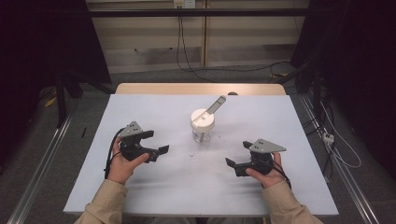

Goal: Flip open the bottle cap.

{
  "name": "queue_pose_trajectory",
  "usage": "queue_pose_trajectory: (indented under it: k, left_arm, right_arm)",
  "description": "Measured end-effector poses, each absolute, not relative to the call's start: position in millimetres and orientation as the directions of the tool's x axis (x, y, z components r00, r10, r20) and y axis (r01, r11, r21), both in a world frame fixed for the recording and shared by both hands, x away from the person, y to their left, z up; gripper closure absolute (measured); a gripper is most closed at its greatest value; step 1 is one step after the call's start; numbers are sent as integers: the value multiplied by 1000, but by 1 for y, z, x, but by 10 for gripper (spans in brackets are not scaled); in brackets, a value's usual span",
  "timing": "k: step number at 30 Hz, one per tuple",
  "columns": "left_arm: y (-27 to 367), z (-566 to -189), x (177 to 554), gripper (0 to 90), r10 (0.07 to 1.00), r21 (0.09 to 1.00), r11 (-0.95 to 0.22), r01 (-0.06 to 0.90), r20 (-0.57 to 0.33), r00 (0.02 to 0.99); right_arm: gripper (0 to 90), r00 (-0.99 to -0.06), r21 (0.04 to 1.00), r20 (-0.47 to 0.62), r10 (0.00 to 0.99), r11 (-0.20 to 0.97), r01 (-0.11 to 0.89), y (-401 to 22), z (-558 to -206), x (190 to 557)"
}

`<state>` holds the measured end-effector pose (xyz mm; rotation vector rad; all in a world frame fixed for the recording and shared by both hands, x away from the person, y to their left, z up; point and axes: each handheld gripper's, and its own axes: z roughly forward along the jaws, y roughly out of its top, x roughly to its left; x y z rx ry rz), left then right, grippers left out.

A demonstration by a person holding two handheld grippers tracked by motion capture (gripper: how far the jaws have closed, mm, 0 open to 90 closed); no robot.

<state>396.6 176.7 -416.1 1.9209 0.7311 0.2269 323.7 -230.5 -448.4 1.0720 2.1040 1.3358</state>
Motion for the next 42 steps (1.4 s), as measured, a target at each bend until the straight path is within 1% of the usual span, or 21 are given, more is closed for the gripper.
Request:
queue_pose_trajectory:
  k: [9,31,42]
  left_arm:
    - [190,-423,388,64,591,861,-314,401,-153,792]
    - [217,-428,373,65,628,859,-310,407,-136,766]
    - [216,-430,370,65,638,860,-310,404,-127,760]
  right_arm:
    - [59,-604,892,61,795,229,391,-242,-451,317]
    - [70,-599,888,52,799,238,395,-256,-453,304]
    - [71,-601,888,50,797,240,393,-257,-453,303]
